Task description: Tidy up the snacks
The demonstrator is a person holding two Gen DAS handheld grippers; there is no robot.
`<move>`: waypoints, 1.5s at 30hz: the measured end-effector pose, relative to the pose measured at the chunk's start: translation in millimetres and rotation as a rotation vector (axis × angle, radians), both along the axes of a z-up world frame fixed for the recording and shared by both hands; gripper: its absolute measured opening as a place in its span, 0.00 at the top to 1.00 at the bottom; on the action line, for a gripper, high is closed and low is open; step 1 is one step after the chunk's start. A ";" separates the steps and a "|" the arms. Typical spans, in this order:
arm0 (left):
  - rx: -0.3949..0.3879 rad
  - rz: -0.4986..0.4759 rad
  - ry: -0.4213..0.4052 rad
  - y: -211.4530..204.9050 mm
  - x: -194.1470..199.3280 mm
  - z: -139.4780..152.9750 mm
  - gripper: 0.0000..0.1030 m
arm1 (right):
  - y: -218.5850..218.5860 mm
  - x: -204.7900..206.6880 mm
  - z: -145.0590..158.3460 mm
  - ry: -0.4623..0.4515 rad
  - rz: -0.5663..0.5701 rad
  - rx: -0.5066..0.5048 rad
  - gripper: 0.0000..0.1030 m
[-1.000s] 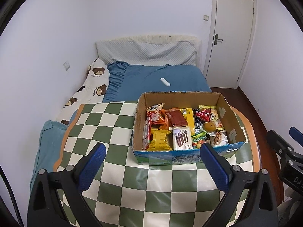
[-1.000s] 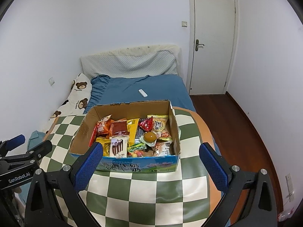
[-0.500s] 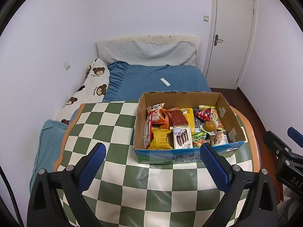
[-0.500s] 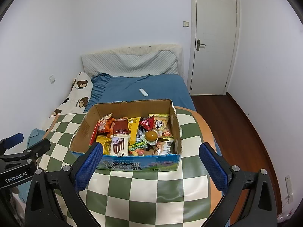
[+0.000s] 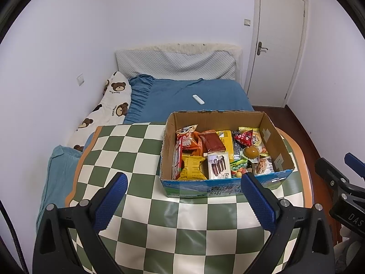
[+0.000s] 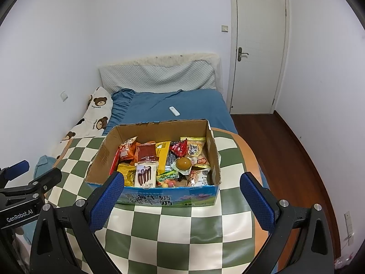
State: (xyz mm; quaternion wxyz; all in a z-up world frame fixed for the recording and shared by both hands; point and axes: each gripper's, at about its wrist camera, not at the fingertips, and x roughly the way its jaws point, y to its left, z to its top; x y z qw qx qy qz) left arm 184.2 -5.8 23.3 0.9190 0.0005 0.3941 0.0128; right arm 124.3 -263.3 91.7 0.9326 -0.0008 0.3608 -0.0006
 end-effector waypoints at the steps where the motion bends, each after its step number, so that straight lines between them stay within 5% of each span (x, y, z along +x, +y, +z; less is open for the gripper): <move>1: -0.001 0.000 -0.001 0.0 0.1 0.0 0.01 | -0.3 -0.3 -0.2 -0.001 0.000 0.000 0.00; 45: -0.001 -0.005 -0.019 -1.2 -9.7 13.0 0.01 | 4.4 -9.9 7.0 -0.006 0.012 0.018 0.00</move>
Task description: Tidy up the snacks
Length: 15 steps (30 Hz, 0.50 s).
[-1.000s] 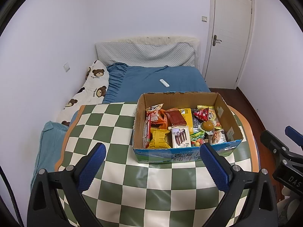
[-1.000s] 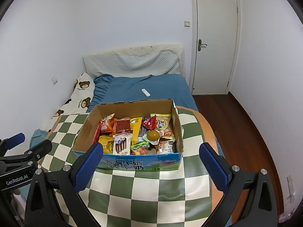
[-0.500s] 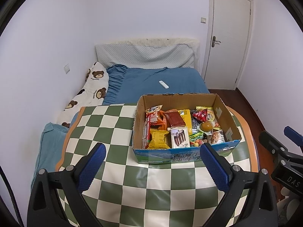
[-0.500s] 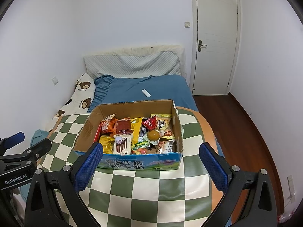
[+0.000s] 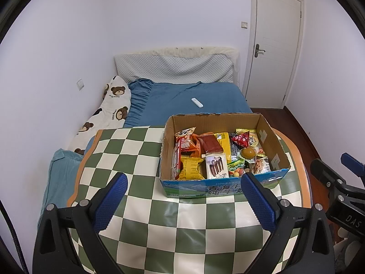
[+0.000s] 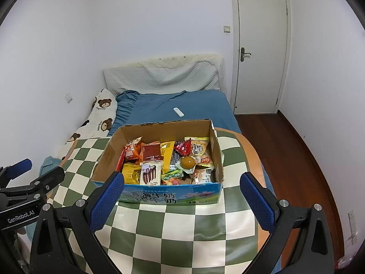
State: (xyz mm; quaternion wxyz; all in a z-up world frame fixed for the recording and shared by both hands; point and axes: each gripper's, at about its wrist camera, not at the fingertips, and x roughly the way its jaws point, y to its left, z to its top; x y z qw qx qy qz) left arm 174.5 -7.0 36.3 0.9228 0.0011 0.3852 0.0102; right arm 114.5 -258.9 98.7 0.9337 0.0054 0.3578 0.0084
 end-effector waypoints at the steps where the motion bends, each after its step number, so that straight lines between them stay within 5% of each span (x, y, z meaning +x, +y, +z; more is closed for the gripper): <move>1: 0.001 0.000 -0.001 0.1 0.4 0.5 0.01 | 1.6 0.0 0.2 -0.002 0.001 -0.002 0.00; 15: 0.001 -0.006 -0.008 1.4 -0.6 3.3 0.01 | -1.0 -2.9 0.9 -0.005 -0.004 0.005 0.00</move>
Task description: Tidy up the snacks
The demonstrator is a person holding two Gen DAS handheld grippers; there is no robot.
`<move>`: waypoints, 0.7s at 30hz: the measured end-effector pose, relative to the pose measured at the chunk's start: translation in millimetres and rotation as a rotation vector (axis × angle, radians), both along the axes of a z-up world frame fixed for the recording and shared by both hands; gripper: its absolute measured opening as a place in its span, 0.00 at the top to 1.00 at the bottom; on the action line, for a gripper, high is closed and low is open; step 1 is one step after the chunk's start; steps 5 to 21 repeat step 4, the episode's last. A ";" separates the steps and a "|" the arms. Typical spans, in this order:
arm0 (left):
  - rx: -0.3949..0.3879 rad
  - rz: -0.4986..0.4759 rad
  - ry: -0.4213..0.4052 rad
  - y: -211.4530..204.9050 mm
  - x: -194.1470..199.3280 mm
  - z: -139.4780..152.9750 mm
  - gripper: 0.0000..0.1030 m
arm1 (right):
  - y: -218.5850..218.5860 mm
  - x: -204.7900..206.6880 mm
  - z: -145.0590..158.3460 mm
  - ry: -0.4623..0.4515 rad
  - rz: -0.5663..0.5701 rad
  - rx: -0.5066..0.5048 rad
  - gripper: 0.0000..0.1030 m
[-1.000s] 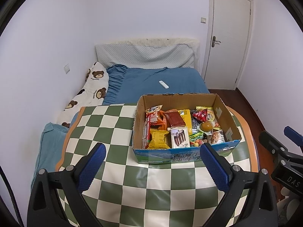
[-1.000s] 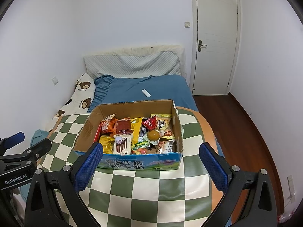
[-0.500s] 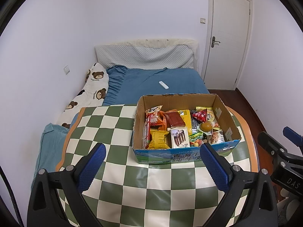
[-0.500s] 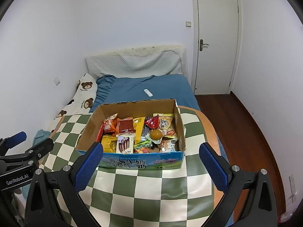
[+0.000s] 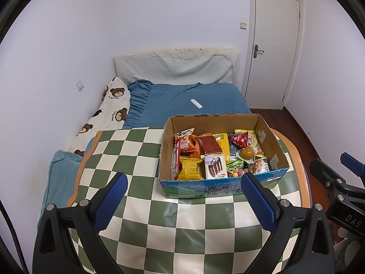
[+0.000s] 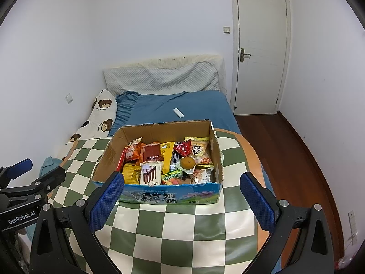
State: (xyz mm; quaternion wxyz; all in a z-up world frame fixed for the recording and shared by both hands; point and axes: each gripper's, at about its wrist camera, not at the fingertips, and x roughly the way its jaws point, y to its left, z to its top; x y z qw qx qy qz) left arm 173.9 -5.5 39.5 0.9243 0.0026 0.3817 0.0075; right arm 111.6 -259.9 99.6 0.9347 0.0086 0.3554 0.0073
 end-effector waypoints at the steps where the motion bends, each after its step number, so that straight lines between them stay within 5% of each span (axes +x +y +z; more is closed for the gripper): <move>1: 0.000 0.001 0.000 -0.6 -0.6 -0.4 0.01 | 0.1 0.1 0.0 0.000 0.000 0.000 0.00; 21: -0.002 -0.004 -0.003 -0.7 -0.4 0.0 0.01 | -0.2 -1.5 -0.2 -0.004 -0.001 -0.002 0.00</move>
